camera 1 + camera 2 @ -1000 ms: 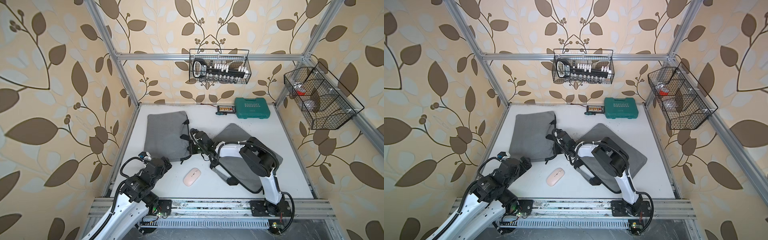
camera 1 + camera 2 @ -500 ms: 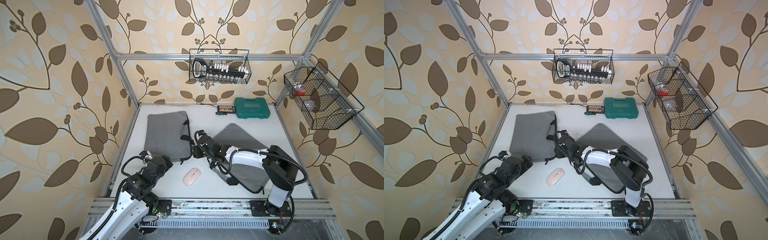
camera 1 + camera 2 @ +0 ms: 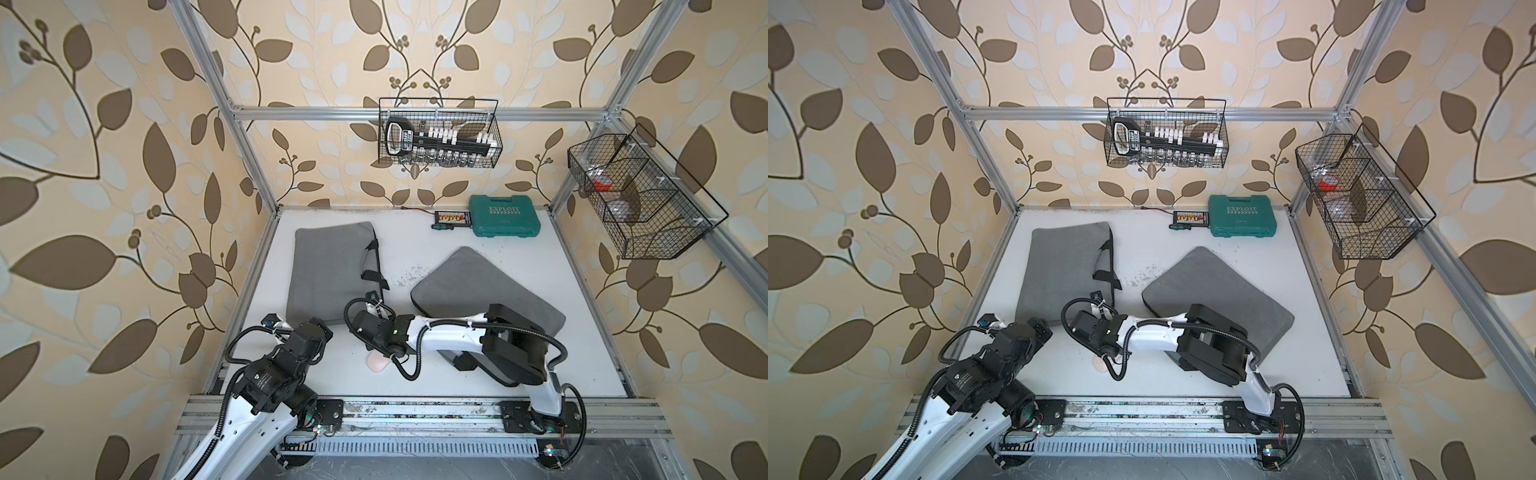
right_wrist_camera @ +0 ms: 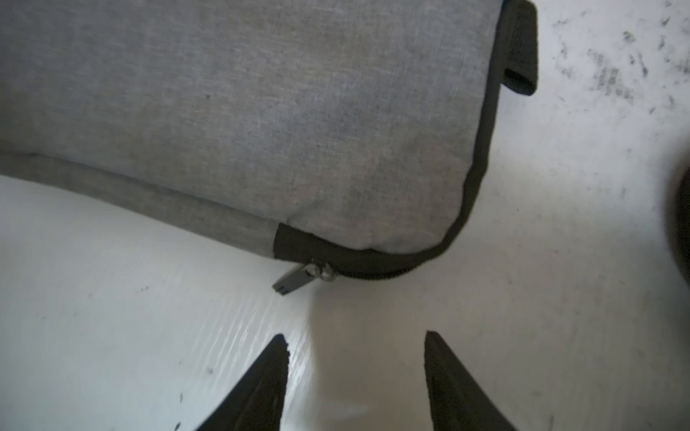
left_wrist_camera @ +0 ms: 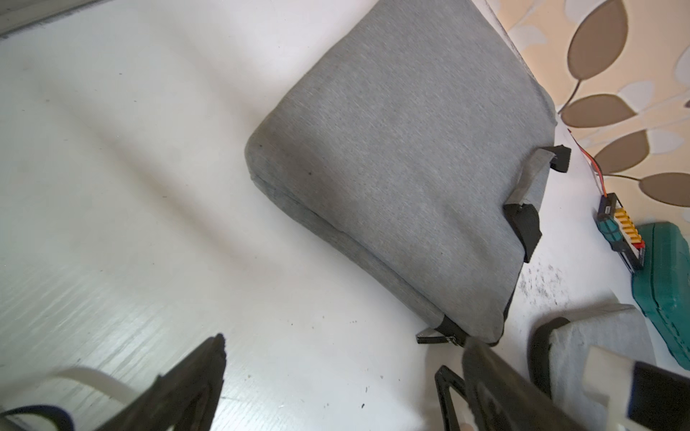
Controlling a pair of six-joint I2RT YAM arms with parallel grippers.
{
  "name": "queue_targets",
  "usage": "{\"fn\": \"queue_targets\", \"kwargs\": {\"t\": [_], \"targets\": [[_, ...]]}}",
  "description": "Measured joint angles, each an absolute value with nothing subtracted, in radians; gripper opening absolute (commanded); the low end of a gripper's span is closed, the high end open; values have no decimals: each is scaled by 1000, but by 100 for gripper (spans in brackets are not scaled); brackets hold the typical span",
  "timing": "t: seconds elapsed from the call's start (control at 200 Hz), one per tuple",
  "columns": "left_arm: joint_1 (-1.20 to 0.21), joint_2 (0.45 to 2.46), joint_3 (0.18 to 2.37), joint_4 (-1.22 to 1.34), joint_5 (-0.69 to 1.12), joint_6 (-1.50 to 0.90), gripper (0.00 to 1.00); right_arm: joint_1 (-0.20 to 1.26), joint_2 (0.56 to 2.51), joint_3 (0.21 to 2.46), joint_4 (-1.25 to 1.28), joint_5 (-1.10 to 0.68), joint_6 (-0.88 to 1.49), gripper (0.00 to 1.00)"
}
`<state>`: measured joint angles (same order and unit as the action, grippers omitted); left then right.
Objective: Put the mouse into the laptop bag
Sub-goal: Zip the zipper on the zippered laptop bag.
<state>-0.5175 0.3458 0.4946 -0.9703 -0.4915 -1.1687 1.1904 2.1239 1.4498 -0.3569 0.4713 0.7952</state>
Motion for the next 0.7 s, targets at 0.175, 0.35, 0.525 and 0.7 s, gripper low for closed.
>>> {"fn": "queue_targets", "kwargs": {"t": [0.175, 0.35, 0.525, 0.7], "targets": [[-517, 303, 495, -1023, -519, -1184, 99, 1197, 2191, 1532, -408, 488, 804, 62], [-517, 312, 495, -1022, -524, -1183, 99, 1211, 2224, 1584, -430, 495, 805, 68], [-517, 359, 493, -1003, -524, -1183, 99, 1212, 2276, 1665, -459, 514, 811, 74], [-517, 380, 484, -988, -525, -1182, 99, 1212, 2329, 1756, -518, 564, 834, 59]]}}
